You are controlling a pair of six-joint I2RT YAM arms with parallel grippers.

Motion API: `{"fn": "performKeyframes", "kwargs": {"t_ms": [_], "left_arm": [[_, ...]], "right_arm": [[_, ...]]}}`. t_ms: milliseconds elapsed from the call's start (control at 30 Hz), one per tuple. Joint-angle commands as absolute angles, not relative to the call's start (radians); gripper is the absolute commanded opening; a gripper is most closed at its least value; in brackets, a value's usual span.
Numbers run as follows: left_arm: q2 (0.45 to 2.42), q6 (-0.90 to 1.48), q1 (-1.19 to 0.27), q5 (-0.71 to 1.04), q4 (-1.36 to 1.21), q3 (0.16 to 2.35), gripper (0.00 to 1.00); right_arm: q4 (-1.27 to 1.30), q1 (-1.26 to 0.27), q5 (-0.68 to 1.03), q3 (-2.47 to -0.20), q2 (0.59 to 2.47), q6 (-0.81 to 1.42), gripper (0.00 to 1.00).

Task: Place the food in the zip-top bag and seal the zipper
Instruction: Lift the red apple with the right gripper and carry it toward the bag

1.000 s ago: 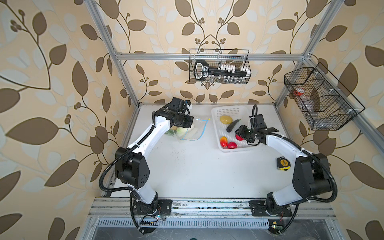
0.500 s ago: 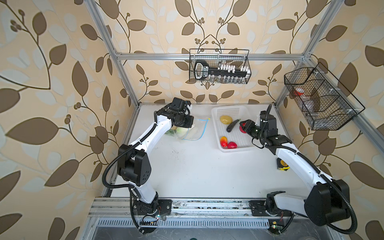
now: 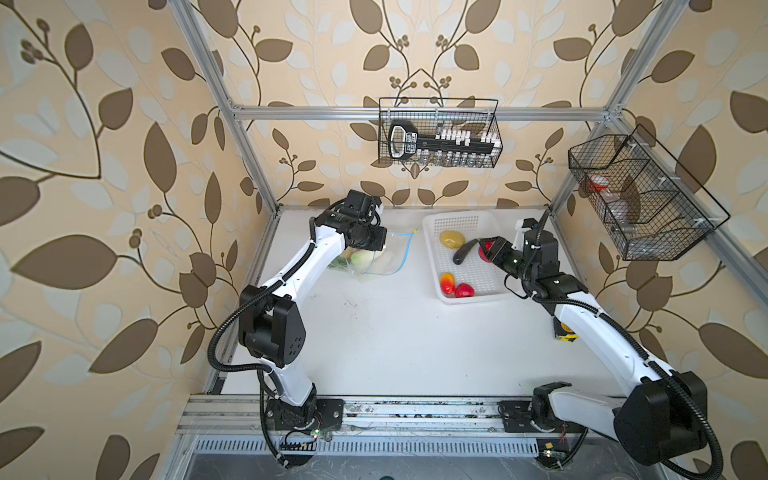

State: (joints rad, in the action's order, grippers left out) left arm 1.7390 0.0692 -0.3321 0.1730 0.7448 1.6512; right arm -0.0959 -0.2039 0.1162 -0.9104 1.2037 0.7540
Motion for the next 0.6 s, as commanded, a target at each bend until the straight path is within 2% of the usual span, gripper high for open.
{"fn": "performKeyframes", "kwargs": {"t_ms": [0, 367, 567], "left_arm": [[1.755, 0.06, -0.322, 0.151, 0.804, 1.737, 0.0], [1.789, 0.081, -0.324, 0.188, 0.857, 1.831, 0.0], [1.797, 0.078, -0.325, 0.189, 0.871, 1.855, 0.0]], "right_arm": [[-0.03, -0.224, 0.165, -0.905, 1.195, 0.736, 0.23], [0.061, -0.322, 0.172, -0.932, 1.205, 0.705, 0.24], [0.064, -0.395, 0.177, -1.006, 1.272, 0.691, 0.22]]}}
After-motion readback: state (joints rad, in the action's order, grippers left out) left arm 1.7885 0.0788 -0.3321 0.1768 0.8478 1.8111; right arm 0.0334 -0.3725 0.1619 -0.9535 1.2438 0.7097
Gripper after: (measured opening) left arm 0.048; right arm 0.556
